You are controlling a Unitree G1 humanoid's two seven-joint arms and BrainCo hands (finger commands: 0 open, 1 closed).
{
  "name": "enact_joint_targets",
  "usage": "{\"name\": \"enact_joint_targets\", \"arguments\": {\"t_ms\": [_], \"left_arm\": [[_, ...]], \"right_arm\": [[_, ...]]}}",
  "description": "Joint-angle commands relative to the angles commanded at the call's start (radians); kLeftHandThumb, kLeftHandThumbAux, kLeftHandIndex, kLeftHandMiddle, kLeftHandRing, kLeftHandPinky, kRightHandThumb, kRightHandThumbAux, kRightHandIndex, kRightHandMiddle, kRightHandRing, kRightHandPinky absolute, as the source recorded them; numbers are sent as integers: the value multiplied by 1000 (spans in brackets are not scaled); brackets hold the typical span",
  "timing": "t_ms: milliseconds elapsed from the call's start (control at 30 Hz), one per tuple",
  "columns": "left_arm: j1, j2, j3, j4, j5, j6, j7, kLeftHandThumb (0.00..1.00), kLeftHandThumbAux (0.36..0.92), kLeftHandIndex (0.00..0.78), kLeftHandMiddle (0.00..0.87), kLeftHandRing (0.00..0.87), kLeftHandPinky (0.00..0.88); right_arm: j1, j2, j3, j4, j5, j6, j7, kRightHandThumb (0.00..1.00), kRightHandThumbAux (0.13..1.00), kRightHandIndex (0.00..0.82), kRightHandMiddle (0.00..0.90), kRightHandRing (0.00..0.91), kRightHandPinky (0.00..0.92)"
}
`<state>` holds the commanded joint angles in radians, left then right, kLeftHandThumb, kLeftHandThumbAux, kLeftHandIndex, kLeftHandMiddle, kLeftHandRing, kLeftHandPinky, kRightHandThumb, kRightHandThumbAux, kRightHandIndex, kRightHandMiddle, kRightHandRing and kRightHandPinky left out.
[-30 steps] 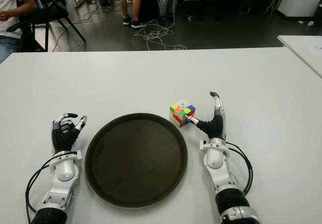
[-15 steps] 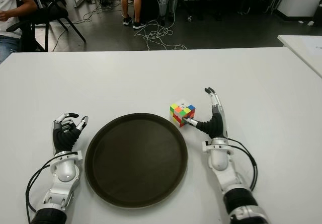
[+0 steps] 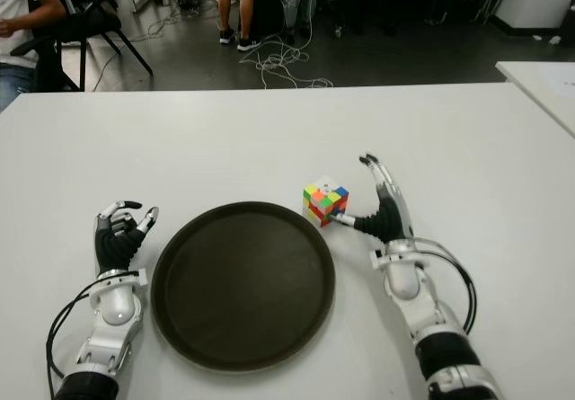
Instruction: Pick up the Rubik's Cube and put it in the plate
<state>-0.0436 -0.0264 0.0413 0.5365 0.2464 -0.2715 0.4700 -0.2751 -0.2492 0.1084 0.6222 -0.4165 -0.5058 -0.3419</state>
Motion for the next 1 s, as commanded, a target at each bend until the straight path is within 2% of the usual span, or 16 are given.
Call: {"name": "enact_joint_targets", "arguments": {"t_ms": [233,433,567,667,833,1000], "left_arm": [[-3,0,1,14,5,-19,7,718,698,445,819,840,844],[-1,-4,-1,12,3,-26,5,718,697,445,817,833,836],[6,-6,-3,0,3,-27,2,717,698,445,817,833,840],[10,-8,-6,-4,6,-28,4,717,698,445,817,833,842],[12,-11,-6,-1,6,-32,8,717,698,445,814,832,840],[9,-17,-2,7,2,-34,17,717,698,445,814,832,838]], "right_arm": [[-10,-9,17,-33,-29,49,12,0,806,0,0,0,0],[-33,-21,36,-28,-62,69,18,0,821,0,0,0,0],[-64,-28,53,-31,-81,106,39,0,811,0,0,0,0],[-80,-35,66,-55,-102,148,60,0,802,0,0,0,0],[-142,-50,96,-96,-152,255,120,0,806,0,0,0,0],[-151,-74,122,-222,-205,377,213,0,805,0,0,0,0]]}}
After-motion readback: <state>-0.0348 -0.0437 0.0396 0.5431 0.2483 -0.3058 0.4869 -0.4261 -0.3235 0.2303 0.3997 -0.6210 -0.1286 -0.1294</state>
